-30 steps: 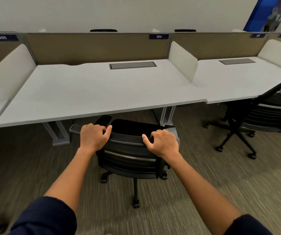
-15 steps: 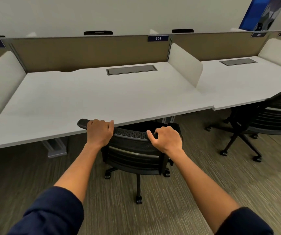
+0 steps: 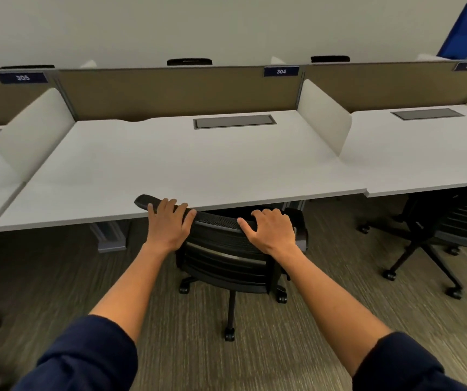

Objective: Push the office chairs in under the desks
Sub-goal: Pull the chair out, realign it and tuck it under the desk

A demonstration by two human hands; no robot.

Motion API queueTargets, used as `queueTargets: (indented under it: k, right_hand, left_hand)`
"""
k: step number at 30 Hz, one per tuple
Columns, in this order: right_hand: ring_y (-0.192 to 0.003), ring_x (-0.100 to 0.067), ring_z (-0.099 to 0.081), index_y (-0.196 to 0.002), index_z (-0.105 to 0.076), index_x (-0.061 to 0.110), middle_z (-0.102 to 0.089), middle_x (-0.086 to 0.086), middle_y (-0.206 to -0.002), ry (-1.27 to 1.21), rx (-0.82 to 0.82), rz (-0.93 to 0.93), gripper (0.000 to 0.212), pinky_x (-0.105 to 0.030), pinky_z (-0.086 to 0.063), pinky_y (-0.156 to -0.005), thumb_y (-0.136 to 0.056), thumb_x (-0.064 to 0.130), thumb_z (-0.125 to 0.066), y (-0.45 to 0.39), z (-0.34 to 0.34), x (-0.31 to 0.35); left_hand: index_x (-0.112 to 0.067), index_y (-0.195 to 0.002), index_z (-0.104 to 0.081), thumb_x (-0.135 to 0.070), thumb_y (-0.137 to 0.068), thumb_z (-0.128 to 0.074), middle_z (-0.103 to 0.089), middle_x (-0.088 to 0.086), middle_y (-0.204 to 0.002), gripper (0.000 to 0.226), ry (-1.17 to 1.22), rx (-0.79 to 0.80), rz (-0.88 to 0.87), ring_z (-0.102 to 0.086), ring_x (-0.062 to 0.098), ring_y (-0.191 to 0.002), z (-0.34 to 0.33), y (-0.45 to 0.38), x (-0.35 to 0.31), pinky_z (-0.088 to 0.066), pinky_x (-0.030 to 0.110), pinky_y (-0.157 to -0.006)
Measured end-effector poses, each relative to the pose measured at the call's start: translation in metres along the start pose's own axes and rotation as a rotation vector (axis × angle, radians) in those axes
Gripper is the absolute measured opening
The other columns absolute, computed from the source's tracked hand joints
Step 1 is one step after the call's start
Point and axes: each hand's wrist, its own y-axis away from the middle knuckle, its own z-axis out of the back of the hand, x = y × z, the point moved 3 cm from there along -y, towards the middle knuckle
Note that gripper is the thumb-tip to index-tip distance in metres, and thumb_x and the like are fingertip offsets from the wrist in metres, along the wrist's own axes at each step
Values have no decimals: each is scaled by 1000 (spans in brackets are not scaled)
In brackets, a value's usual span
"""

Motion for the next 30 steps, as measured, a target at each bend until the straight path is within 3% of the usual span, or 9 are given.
queueTargets:
  k: [6, 12, 15, 17, 24, 27, 30]
  right_hand:
    - [-137, -33, -44, -149, -41, 21, -46, -11, -150, -79, -54, 123, 87, -52, -39, -110, -89, 77, -12, 9, 5, 34]
    - [-150, -34, -27, -154, -36, 21, -33, -13, -160, -142, -54, 340, 84, -57, -25, -121, -90, 74, -18, 27, 2, 99]
    - [-155, -33, -16, -159, -27, 23, -23, -12, -166, -183, 6, 402, 90, -57, -13, -123, -88, 76, -11, 43, 1, 138]
    - [-156, -32, -10, -161, -21, 24, -16, -11, -169, -194, 43, 457, 84, -57, -9, -124, -93, 75, -21, 53, -2, 165]
    - [-156, -33, -9, -161, -19, 25, -13, -10, -170, -218, 101, 645, 79, -58, -10, -123, -98, 72, -29, 112, -9, 273]
    - [-157, -32, -10, -161, -20, 26, -14, -8, -170, -244, 115, 714, 79, -58, -9, -123, -97, 73, -28, 150, -10, 327]
    - [-157, -32, -10, -161, -20, 27, -14, -8, -170, -264, 115, 786, 79, -58, -9, -123, -97, 73, -28, 196, -8, 388]
  left_hand:
    - [-25, -159, -22, -61, -100, -23, -6, 8, -169, 69, 49, -99, 73, 3, 26, -155, -2, 62, -10, 2, 57, -123]
    - [-24, -160, -8, -69, -91, -9, 7, 4, -168, 83, -22, -98, 200, 14, 24, -154, 2, 135, 25, 9, 53, -121]
    - [-24, -160, -8, -63, -98, -22, 7, 5, -168, 75, -65, -100, 302, 13, 26, -154, 11, 174, 57, 5, 55, -122]
    - [-24, -160, -8, -60, -100, -27, 6, 6, -168, 72, -78, -108, 369, 12, 27, -154, 18, 200, 78, 4, 56, -123]
    - [-24, -160, -10, -61, -99, -25, 2, 8, -169, 73, -81, -99, 589, 7, 28, -155, 39, 311, 147, -1, 57, -123]
    - [-24, -160, -13, -68, -93, -14, -2, 8, -169, 81, -74, -109, 652, 4, 29, -155, 51, 366, 177, -2, 58, -123]
    - [-23, -160, -13, -64, -97, -23, -2, 8, -169, 75, -79, -129, 712, 4, 29, -155, 65, 429, 215, -2, 58, -123]
